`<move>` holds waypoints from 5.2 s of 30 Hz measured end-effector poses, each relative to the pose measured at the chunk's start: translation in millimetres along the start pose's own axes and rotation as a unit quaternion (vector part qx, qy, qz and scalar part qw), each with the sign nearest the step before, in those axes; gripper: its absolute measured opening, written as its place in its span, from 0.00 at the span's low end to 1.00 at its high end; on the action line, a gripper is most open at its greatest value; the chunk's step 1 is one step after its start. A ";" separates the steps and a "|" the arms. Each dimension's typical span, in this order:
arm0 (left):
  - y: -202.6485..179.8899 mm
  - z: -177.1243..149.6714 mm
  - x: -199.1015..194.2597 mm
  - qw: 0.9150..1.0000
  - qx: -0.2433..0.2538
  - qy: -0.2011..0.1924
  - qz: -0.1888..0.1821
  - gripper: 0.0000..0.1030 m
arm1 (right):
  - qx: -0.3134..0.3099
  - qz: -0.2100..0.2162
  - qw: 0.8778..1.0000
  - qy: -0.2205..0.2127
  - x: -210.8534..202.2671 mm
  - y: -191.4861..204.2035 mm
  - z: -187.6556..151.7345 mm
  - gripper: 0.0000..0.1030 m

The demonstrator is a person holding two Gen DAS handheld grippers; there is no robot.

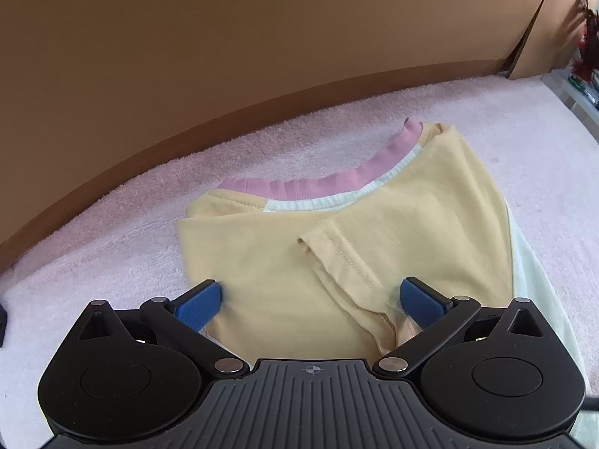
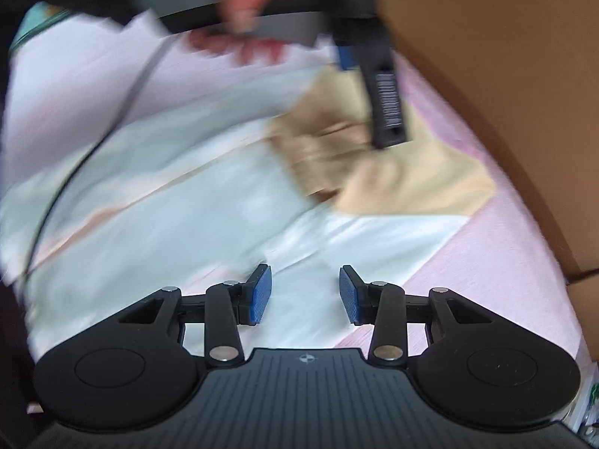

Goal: Fold clothes

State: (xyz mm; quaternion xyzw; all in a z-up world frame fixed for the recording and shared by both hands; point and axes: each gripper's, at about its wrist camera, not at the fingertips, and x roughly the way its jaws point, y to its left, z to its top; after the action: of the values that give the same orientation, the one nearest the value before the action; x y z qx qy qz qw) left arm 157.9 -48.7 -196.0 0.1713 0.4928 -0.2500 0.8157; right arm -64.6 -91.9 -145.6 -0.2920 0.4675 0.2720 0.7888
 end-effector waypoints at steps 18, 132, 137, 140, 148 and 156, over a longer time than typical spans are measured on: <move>-107.7 -177.2 -104.3 0.997 0.080 0.006 0.012 1.00 | -0.071 0.024 0.997 -0.023 -16.8 47.9 -15.8 0.49; 53.4 -178.2 -136.3 0.881 -0.408 0.095 -0.220 0.12 | 0.601 0.263 0.751 -0.082 -36.1 -79.3 -130.2 0.07; 70.6 -147.0 -122.8 0.886 -0.407 0.088 -0.205 0.14 | 0.615 0.247 0.743 -0.094 -22.2 -106.2 -120.0 0.05; 68.6 -138.0 -124.0 0.896 -0.381 0.090 -0.207 0.31 | 0.609 0.238 0.751 -0.091 -18.6 -114.9 -113.0 0.05; 41.9 -175.8 -128.1 0.913 -0.311 0.144 -0.221 0.65 | 0.449 0.223 0.864 -0.054 -33.5 -80.9 -92.0 0.12; 38.3 -222.9 -133.2 0.901 -0.350 0.160 -0.200 0.71 | 0.275 0.173 0.944 -0.048 -42.8 -56.8 -71.9 0.24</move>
State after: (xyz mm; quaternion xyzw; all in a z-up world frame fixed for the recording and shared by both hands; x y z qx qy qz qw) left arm -32.0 131.5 -177.9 -0.1895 0.6965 -0.1887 0.6659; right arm -84.1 -188.6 -123.7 0.0353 0.5287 0.2788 0.8009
